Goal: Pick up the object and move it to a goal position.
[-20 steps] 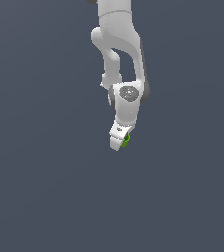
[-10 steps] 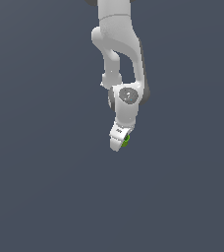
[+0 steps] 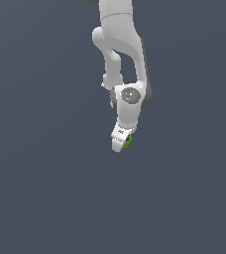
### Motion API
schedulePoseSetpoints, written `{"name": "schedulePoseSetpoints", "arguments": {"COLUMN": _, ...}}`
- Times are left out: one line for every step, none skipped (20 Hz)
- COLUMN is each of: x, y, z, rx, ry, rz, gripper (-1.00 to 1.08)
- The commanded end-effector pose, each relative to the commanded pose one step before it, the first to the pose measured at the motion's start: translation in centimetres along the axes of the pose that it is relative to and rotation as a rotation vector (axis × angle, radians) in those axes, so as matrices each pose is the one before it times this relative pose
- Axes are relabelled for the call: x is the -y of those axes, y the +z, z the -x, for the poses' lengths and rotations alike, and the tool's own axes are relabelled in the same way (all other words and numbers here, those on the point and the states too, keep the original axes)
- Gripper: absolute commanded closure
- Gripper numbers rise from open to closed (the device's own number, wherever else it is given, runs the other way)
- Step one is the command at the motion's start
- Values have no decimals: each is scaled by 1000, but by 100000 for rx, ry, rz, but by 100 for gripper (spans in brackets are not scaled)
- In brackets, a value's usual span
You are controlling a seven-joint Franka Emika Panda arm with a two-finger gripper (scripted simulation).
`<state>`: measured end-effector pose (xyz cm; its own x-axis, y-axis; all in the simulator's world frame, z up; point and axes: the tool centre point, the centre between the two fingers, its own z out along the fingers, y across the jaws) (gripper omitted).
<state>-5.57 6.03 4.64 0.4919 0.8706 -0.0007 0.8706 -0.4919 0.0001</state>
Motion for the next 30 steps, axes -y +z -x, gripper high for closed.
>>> {"name": "schedulePoseSetpoints", "arguments": {"x": 89, "y": -626, "z": -637, "rx": -124, "ry": -86, "rz": 177, "gripper": 108}}
{"name": "schedulePoseSetpoints", "arguments": {"x": 74, "y": -328, "z": -342, "rx": 0, "ry": 0, "rz": 0, "gripper": 108}}
{"name": "schedulePoseSetpoints", "arguments": {"x": 85, "y": -376, "z": -392, "rx": 0, "ry": 0, "rz": 0, "gripper": 108}}
{"name": "schedulePoseSetpoints", "arguments": {"x": 106, "y": -402, "z": -460, "rx": -10, "ry": -42, "rz": -54, "gripper": 108}}
{"name": "schedulePoseSetpoints", "arguments": {"x": 104, "y": -470, "z": -491, "rx": 0, "ry": 0, "rz": 0, "gripper": 108}}
{"name": "schedulePoseSetpoints", "arguments": {"x": 113, "y": -515, "z": -539, "rx": 0, "ry": 0, "rz": 0, "gripper": 108}}
{"name": "schedulePoseSetpoints", "arguments": {"x": 122, "y": -559, "z": -586, "rx": 0, "ry": 0, "rz": 0, "gripper": 108}}
{"name": "schedulePoseSetpoints", "arguments": {"x": 130, "y": -602, "z": -632, "rx": 0, "ry": 0, "rz": 0, "gripper": 108}}
{"name": "schedulePoseSetpoints", "arguments": {"x": 143, "y": -620, "z": -686, "rx": -18, "ry": -31, "rz": -59, "gripper": 108}}
{"name": "schedulePoseSetpoints", "arguments": {"x": 141, "y": -671, "z": -707, "rx": 0, "ry": 0, "rz": 0, "gripper": 108}}
{"name": "schedulePoseSetpoints", "arguments": {"x": 144, "y": -696, "z": -735, "rx": 0, "ry": 0, "rz": 0, "gripper": 108}}
{"name": "schedulePoseSetpoints", "arguments": {"x": 146, "y": -716, "z": -758, "rx": 0, "ry": 0, "rz": 0, "gripper": 108}}
{"name": "schedulePoseSetpoints", "arguments": {"x": 146, "y": -710, "z": -783, "rx": -18, "ry": -17, "rz": -64, "gripper": 108}}
{"name": "schedulePoseSetpoints", "arguments": {"x": 145, "y": -744, "z": -793, "rx": 0, "ry": 0, "rz": 0, "gripper": 108}}
{"name": "schedulePoseSetpoints", "arguments": {"x": 143, "y": -752, "z": -805, "rx": 0, "ry": 0, "rz": 0, "gripper": 108}}
{"name": "schedulePoseSetpoints", "arguments": {"x": 139, "y": -757, "z": -814, "rx": 0, "ry": 0, "rz": 0, "gripper": 108}}
{"name": "schedulePoseSetpoints", "arguments": {"x": 131, "y": -740, "z": -801, "rx": 0, "ry": 0, "rz": 0, "gripper": 108}}
{"name": "schedulePoseSetpoints", "arguments": {"x": 104, "y": -669, "z": -743, "rx": 2, "ry": 17, "rz": -46, "gripper": 108}}
{"name": "schedulePoseSetpoints", "arguments": {"x": 106, "y": -640, "z": -698, "rx": 0, "ry": 0, "rz": 0, "gripper": 108}}
{"name": "schedulePoseSetpoints", "arguments": {"x": 96, "y": -591, "z": -648, "rx": 0, "ry": 0, "rz": 0, "gripper": 108}}
{"name": "schedulePoseSetpoints", "arguments": {"x": 84, "y": -543, "z": -599, "rx": 0, "ry": 0, "rz": 0, "gripper": 108}}
{"name": "schedulePoseSetpoints", "arguments": {"x": 71, "y": -495, "z": -551, "rx": 0, "ry": 0, "rz": 0, "gripper": 108}}
{"name": "schedulePoseSetpoints", "arguments": {"x": 58, "y": -447, "z": -503, "rx": 0, "ry": 0, "rz": 0, "gripper": 108}}
{"name": "schedulePoseSetpoints", "arguments": {"x": 29, "y": -384, "z": -446, "rx": 33, "ry": 36, "rz": -2, "gripper": 108}}
{"name": "schedulePoseSetpoints", "arguments": {"x": 38, "y": -359, "z": -410, "rx": 0, "ry": 0, "rz": 0, "gripper": 108}}
{"name": "schedulePoseSetpoints", "arguments": {"x": 33, "y": -319, "z": -366, "rx": 0, "ry": 0, "rz": 0, "gripper": 108}}
{"name": "schedulePoseSetpoints", "arguments": {"x": 28, "y": -282, "z": -325, "rx": 0, "ry": 0, "rz": 0, "gripper": 108}}
{"name": "schedulePoseSetpoints", "arguments": {"x": 23, "y": -247, "z": -285, "rx": 0, "ry": 0, "rz": 0, "gripper": 108}}
{"name": "schedulePoseSetpoints", "arguments": {"x": 13, "y": -200, "z": -245, "rx": 40, "ry": 20, "rz": 19, "gripper": 108}}
{"name": "schedulePoseSetpoints", "arguments": {"x": 14, "y": -178, "z": -207, "rx": 0, "ry": 0, "rz": 0, "gripper": 108}}
